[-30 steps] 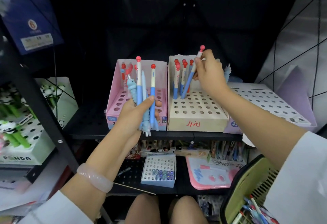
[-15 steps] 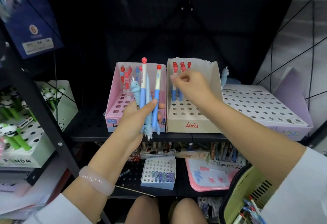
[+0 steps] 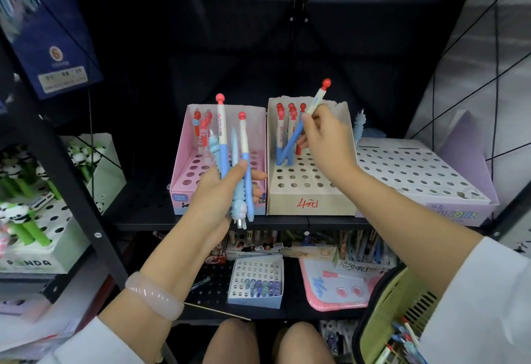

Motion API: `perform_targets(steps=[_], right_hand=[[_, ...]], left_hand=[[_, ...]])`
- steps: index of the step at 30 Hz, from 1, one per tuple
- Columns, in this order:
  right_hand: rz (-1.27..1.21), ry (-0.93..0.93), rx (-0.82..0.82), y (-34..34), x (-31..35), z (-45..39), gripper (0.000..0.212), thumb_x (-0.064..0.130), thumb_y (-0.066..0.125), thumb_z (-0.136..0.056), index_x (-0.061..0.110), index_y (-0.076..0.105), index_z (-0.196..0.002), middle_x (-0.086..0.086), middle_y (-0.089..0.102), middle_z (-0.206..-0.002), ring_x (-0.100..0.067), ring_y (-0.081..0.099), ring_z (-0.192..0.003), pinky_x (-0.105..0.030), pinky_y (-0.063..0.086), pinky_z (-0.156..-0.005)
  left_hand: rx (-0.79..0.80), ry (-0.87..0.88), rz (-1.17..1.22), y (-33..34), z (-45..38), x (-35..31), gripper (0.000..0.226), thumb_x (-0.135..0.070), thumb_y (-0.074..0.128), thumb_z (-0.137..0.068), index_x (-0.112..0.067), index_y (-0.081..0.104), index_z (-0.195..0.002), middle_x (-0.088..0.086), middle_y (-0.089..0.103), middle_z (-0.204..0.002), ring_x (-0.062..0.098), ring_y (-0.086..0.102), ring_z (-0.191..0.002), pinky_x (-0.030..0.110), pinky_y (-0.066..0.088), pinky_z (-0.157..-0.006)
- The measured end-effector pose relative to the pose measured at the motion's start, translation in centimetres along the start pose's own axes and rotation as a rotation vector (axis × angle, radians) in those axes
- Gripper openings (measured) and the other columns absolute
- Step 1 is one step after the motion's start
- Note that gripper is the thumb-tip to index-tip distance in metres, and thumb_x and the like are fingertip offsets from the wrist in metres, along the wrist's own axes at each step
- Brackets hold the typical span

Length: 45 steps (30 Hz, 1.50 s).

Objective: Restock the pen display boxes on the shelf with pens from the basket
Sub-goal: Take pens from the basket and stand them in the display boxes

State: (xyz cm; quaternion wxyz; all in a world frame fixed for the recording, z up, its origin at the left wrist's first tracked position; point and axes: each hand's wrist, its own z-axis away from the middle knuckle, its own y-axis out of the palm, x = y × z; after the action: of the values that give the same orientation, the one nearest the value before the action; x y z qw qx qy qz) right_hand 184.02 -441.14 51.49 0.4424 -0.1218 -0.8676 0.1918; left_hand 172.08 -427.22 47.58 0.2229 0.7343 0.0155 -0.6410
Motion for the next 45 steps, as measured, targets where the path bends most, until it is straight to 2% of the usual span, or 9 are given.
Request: perform_targets(steps=[6,10,15,20,22,27,32,40,45], right_hand=[[0.073,-0.035,0.078,1.1,-0.4,-0.2,0.011,0.022,0.041,-0.099,0.013,0.045,-0.093,-0.006,0.058,-0.082,-0.021,0.062,-0.073,-0.022,0.051,-0.061],[0.18,-0.079,0.134,1.3,0.4,-0.6,0.02,0.024,0.04,-0.099,0.006,0.049,-0.1,-0.013,0.061,-0.084,-0.032,0.064,-0.075,-0.047,0.054,-0.07],[0.236,-0.109,0.131,1.4,0.5,-0.6,0.02,0.024,0.041,-0.099,0.006,0.05,-0.101,-0.013,0.062,-0.085,-0.03,0.064,-0.075,-0.046,0.054,-0.072],[0.426,-0.057,0.348,2.3,-0.9,0.8,0.02,0.025,0.046,-0.097,0.008,0.053,-0.093,-0.01,0.063,-0.085,-0.025,0.063,-0.077,-0.039,0.054,-0.075],[0.457,-0.028,0.335,2.4,-1.1,0.9,0.022,0.028,0.051,-0.095,0.007,0.057,-0.095,-0.008,0.063,-0.084,-0.023,0.063,-0.078,-0.035,0.053,-0.072],[0.185,0.046,0.063,1.5,0.5,1.7,0.015,0.033,0.054,-0.093,0.019,0.048,-0.089,0.009,0.051,-0.068,-0.001,0.047,-0.059,-0.012,0.033,-0.049],[-0.262,0.167,0.495,1.5,2.9,4.3,0.023,0.034,0.052,-0.093,0.023,0.063,-0.076,0.002,0.059,-0.072,-0.011,0.054,-0.068,-0.023,0.048,-0.063],[-0.272,0.105,-0.041,-1.6,1.3,0.7,0.022,0.021,0.044,-0.098,0.02,0.053,-0.078,0.005,0.059,-0.07,0.003,0.058,-0.056,-0.015,0.05,-0.057],[-0.005,0.051,0.033,-1.0,-0.9,0.7,0.014,0.022,0.047,-0.097,0.017,0.052,-0.085,-0.008,0.066,-0.085,-0.021,0.065,-0.079,-0.036,0.056,-0.075]], left_hand=[[-0.012,-0.01,0.026,-0.3,0.2,-0.2,0.02,-0.019,0.051,-0.093,-0.003,0.057,-0.103,-0.001,0.071,-0.068,0.01,0.062,-0.05,0.021,0.051,-0.048],[-0.008,-0.019,0.019,-0.5,0.3,-0.3,0.03,-0.018,0.05,-0.094,0.004,0.053,-0.115,-0.001,0.071,-0.067,0.009,0.062,-0.051,0.019,0.05,-0.049],[-0.004,-0.015,0.017,-0.5,0.4,-0.2,0.029,-0.017,0.05,-0.094,0.004,0.053,-0.114,-0.002,0.07,-0.065,0.008,0.062,-0.05,0.019,0.051,-0.049],[-0.014,-0.019,0.016,-0.4,0.6,-0.1,0.022,-0.016,0.05,-0.093,-0.001,0.054,-0.109,-0.002,0.071,-0.066,0.008,0.062,-0.051,0.02,0.052,-0.05],[-0.021,-0.021,0.006,-0.4,0.6,-0.1,0.022,-0.017,0.051,-0.093,-0.002,0.055,-0.109,-0.003,0.071,-0.067,0.008,0.063,-0.053,0.02,0.053,-0.052],[-0.029,-0.008,-0.034,-0.3,0.5,0.3,0.015,-0.019,0.054,-0.092,-0.008,0.059,-0.1,-0.003,0.072,-0.069,0.008,0.065,-0.058,0.02,0.053,-0.053],[-0.045,0.01,-0.057,1.2,0.6,0.8,0.006,-0.017,0.055,-0.092,-0.013,0.058,-0.091,-0.007,0.069,-0.057,0.006,0.063,-0.049,0.018,0.049,-0.045],[-0.014,-0.038,0.005,1.3,0.5,0.8,0.01,-0.021,0.047,-0.096,-0.012,0.049,-0.095,0.002,0.069,-0.063,0.012,0.054,-0.039,0.021,0.047,-0.041],[-0.021,-0.049,-0.026,1.4,0.6,0.9,0.013,-0.021,0.052,-0.094,-0.013,0.049,-0.084,-0.001,0.056,-0.057,0.01,0.048,-0.039,0.019,0.042,-0.039]])
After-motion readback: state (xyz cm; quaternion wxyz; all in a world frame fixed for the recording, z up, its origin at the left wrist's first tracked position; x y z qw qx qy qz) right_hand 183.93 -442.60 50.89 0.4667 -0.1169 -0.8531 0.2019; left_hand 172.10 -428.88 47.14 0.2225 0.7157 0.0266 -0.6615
